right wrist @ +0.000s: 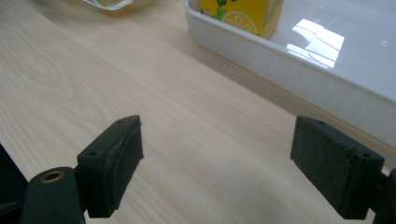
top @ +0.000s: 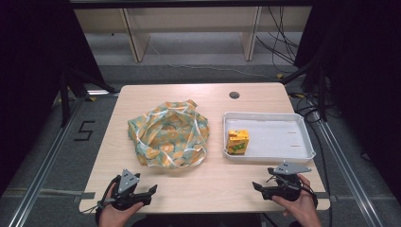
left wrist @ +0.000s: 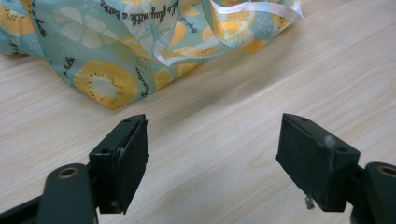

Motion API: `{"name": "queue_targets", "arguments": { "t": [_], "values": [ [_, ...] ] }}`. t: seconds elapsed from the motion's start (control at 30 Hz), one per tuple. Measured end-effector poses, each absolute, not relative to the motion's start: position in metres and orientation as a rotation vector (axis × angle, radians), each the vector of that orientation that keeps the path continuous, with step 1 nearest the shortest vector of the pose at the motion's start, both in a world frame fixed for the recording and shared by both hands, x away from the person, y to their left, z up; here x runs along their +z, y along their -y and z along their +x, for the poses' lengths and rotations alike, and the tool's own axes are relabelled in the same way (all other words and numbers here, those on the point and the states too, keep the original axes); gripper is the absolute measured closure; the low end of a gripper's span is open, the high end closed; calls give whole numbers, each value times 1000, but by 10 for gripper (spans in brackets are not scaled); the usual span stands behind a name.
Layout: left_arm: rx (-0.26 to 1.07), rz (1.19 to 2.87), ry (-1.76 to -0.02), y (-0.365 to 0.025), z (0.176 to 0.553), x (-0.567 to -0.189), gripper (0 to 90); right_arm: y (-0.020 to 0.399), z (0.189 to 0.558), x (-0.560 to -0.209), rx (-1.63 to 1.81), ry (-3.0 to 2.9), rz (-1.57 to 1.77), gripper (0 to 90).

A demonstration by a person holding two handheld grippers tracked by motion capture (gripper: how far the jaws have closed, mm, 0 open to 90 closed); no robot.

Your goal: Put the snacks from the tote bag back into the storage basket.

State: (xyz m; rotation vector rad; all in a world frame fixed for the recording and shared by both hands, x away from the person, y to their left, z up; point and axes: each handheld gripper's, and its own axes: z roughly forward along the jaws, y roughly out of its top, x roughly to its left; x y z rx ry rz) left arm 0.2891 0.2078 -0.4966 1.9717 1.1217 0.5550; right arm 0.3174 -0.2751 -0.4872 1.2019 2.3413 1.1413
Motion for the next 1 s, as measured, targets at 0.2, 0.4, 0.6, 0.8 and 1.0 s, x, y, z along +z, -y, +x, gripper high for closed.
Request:
{"name": "queue_targets", "arguments": {
  "t": [0.2, 0.4, 0.6, 0.8, 1.0],
  "values": [
    [560, 2014, -1110, -209, 289, -496, 244, 278, 312, -492, 1127, -2352, 1180, 179],
    [553, 1976, -1122, -208, 289, -497, 243, 278, 306, -496, 1070, -2369, 1186, 175],
    [556, 1978, -1119, -208, 289, -497, 243, 278, 302, -498, 1065, -2373, 1152, 174],
    [569, 2023, -1095, -210, 289, -495, 242, 277, 300, -499, 1056, -2381, 1158, 173],
    [561, 2025, -1102, -210, 289, -495, 242, 278, 302, -500, 1041, -2411, 1124, 173]
  ]
}}
